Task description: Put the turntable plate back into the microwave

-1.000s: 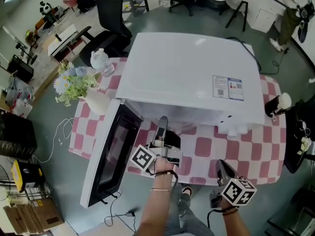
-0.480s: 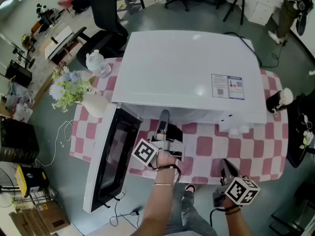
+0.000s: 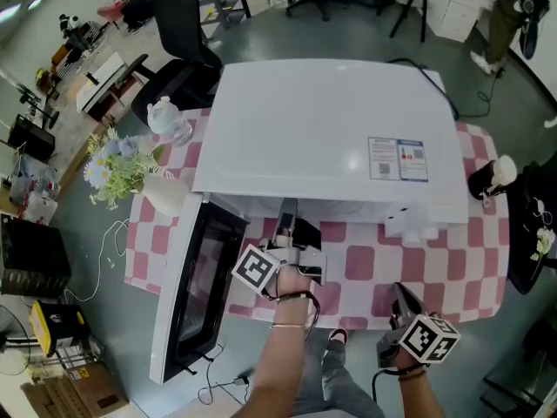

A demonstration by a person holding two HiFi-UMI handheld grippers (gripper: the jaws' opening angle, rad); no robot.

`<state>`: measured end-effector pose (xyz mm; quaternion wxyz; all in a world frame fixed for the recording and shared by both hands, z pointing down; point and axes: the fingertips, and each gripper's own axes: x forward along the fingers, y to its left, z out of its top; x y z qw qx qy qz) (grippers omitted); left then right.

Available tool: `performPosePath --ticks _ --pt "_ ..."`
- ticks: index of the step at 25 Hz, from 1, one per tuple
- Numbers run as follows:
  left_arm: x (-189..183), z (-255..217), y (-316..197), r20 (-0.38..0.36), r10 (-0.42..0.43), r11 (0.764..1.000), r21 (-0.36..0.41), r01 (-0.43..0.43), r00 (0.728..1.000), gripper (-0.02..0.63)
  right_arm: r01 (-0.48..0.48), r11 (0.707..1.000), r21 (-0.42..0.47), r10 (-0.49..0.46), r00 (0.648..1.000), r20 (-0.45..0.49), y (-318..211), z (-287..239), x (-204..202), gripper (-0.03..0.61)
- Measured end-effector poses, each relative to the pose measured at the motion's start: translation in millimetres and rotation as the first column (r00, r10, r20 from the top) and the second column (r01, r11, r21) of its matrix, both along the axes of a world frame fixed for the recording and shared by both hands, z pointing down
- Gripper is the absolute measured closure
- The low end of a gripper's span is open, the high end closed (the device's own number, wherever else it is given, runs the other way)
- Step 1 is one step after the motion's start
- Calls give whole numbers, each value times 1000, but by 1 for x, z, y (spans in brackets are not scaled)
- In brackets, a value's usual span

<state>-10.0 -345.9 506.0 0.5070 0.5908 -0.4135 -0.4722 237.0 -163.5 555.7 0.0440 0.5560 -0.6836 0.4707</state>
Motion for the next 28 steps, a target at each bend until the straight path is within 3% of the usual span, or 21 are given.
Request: performPosePath --ticks 19,28 --pt "0 11 -17 19 -7 995 -100 9 1000 557 -13 1000 3 13 1000 25 -7 -3 -2 568" --pt "0 9 -22 33 -6 994 -108 10 999 558 -21 1000 -1 21 999 26 -6 -2 -1 568"
